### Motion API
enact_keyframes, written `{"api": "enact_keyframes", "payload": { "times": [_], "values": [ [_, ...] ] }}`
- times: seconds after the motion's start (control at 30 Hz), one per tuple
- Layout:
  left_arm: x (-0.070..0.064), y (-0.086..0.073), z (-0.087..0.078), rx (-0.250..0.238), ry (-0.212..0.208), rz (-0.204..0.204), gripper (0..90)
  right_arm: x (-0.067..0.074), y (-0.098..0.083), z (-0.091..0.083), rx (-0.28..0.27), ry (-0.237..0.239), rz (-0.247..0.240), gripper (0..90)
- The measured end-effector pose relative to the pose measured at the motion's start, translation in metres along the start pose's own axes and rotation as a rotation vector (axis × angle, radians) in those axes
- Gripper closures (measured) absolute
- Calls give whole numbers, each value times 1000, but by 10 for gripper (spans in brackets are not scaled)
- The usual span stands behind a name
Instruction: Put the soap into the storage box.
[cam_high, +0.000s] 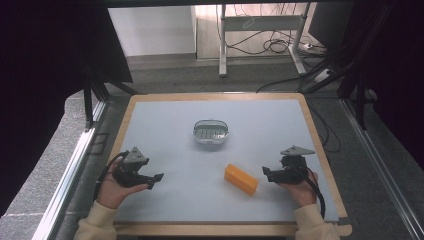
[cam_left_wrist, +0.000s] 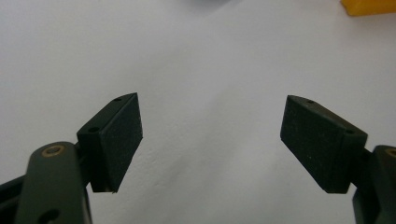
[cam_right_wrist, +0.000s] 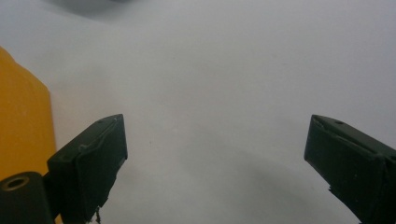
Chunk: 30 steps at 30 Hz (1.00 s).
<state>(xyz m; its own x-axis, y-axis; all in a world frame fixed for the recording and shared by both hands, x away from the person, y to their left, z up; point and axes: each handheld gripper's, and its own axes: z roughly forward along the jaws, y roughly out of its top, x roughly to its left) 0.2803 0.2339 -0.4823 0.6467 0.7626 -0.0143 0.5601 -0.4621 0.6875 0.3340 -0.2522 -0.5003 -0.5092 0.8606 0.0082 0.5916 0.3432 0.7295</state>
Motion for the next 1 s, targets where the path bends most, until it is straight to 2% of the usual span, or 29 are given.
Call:
{"api": "enact_keyframes", "payload": {
  "times": [0.1, 0.37, 0.7, 0.83, 1.0],
  "values": [
    [-2, 1, 1, 2, -1, 5, 207, -5, 1, -5, -30, -1, 29, 70],
    [2, -1, 3, 16, -4, -9, 207, -10, -1, -5, -32, 4, 45, 100],
    [1, -1, 3, 27, -11, -5, 206, -10, -2, -8, -24, 0, 36, 102],
    [3, -1, 2, 20, -7, -14, 207, -14, -1, -11, -64, -17, 42, 102],
    [3, -1, 1, 20, -7, -14, 207, -15, -1, -13, -68, -5, 47, 102]
  ]
}}
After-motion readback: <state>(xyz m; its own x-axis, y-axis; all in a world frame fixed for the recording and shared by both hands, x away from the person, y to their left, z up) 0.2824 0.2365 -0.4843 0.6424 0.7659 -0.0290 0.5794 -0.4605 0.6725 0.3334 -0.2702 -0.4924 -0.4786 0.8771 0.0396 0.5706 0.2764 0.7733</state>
